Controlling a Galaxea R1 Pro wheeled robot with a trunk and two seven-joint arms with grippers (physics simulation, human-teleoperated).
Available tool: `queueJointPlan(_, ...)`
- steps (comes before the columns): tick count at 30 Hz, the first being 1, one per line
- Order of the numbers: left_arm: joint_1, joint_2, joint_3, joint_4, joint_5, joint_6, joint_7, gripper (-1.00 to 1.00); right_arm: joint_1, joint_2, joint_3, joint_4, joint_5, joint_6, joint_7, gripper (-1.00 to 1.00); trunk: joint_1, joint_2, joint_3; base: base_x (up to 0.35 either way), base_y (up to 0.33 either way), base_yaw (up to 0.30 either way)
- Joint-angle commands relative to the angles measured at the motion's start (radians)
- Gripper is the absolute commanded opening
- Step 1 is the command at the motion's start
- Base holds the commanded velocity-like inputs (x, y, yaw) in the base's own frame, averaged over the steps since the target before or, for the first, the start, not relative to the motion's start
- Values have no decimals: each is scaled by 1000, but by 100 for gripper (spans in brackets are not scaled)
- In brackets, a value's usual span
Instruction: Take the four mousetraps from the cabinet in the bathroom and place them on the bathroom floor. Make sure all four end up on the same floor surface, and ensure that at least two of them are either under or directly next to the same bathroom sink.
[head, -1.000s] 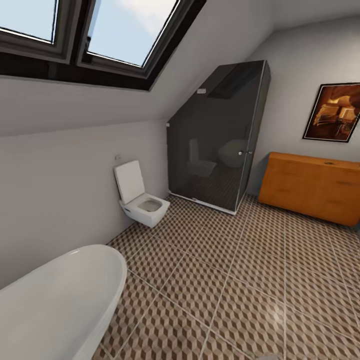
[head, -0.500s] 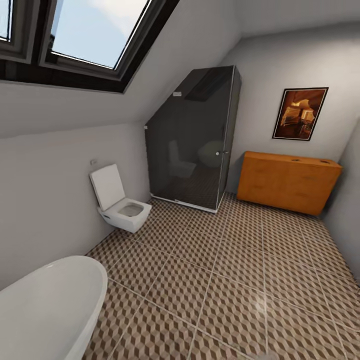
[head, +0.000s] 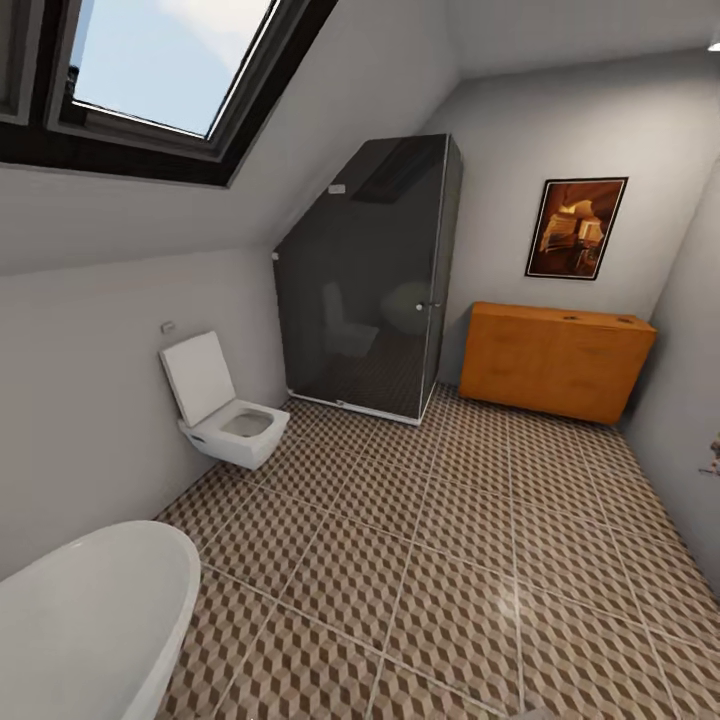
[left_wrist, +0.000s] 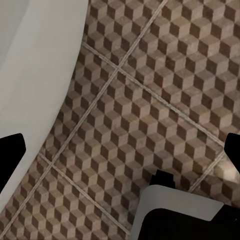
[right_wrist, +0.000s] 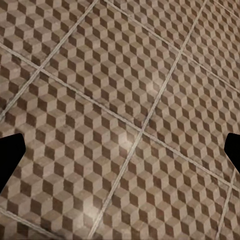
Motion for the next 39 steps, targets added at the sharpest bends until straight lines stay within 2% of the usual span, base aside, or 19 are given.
queueJointPlan(1,-1,-1,-6,2,6,-3,0,100,-1,0,9,1,-8,-3,-3,100,1,-2,-3,0,0,-16)
queueJointPlan(18,-1,-1,-6,2,6,-3,0,100,-1,-6,7,1,-13,-3,-3,100,1,-2,-27,0,0,-139)
queueJointPlan(39,-1,-1,-7,2,6,-3,0,100,-1,-6,7,1,-13,-4,-3,100,1,-2,-38,0,0,-260)
